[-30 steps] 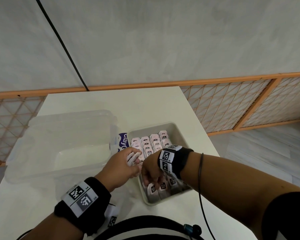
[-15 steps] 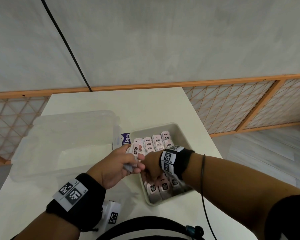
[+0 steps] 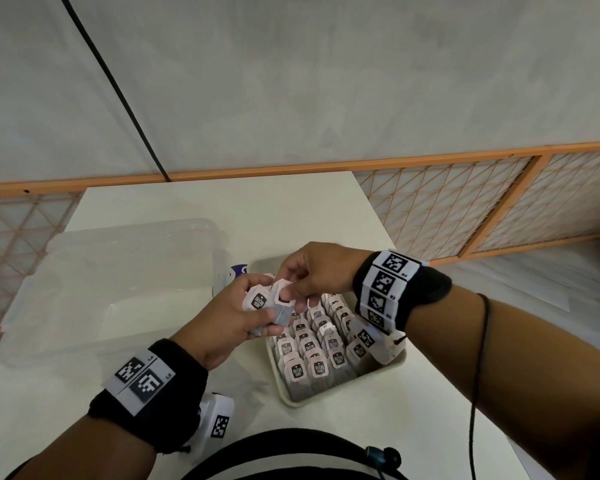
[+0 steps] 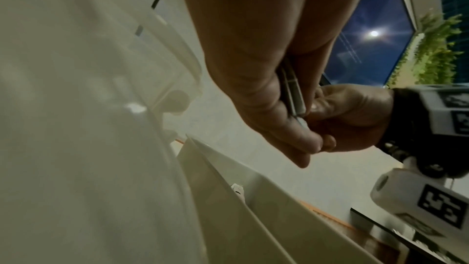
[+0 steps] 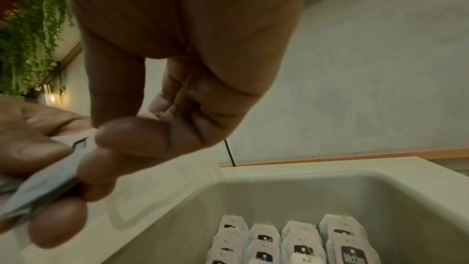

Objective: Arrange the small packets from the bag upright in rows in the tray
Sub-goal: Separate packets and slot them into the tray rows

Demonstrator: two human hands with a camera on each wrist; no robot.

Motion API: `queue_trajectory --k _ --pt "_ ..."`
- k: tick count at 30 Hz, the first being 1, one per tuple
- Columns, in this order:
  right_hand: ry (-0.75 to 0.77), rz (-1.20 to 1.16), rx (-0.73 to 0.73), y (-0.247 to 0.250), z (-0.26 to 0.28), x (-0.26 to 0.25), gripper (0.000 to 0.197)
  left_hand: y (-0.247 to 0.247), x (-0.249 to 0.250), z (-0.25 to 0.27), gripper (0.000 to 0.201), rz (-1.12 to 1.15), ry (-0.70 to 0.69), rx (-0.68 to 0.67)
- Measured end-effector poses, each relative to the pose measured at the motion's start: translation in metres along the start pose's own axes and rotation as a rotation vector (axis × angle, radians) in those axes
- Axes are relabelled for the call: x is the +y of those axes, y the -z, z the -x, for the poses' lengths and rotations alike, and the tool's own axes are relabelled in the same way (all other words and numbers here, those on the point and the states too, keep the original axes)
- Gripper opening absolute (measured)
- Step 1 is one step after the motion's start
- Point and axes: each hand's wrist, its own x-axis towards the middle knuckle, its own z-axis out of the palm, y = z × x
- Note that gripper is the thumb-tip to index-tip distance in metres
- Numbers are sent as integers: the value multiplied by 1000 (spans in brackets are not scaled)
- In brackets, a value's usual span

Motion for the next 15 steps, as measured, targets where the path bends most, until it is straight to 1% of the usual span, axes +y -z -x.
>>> queue_trajectory --k 2,3,5,7,9,10,12,15 --pt "-36 15 15 -1 0 4 4 -2 -3 -1 40 -58 -14 38" --pt "-58 41 21 -1 -1 7 6 -2 -5 -2 38 -95 -22 60" --pt "-116 180 4 0 -2 12 11 -1 -10 -4 32 -183 -22 97" --pt "-200 412 -93 -5 -4 20 6 1 -14 -4 28 -261 -4 94" --pt "-285 618 -221 -16 -10 28 22 1 -16 -3 28 -336 16 64" --pt "-327 677 -291 -22 -12 31 26 0 -17 -2 29 -375 23 49" --pt "-346 772 -408 -31 -16 34 25 -2 -18 -1 32 -438 28 26" --pt "-311 869 -491 -40 -20 32 35 -3 -18 -1 33 -486 29 27"
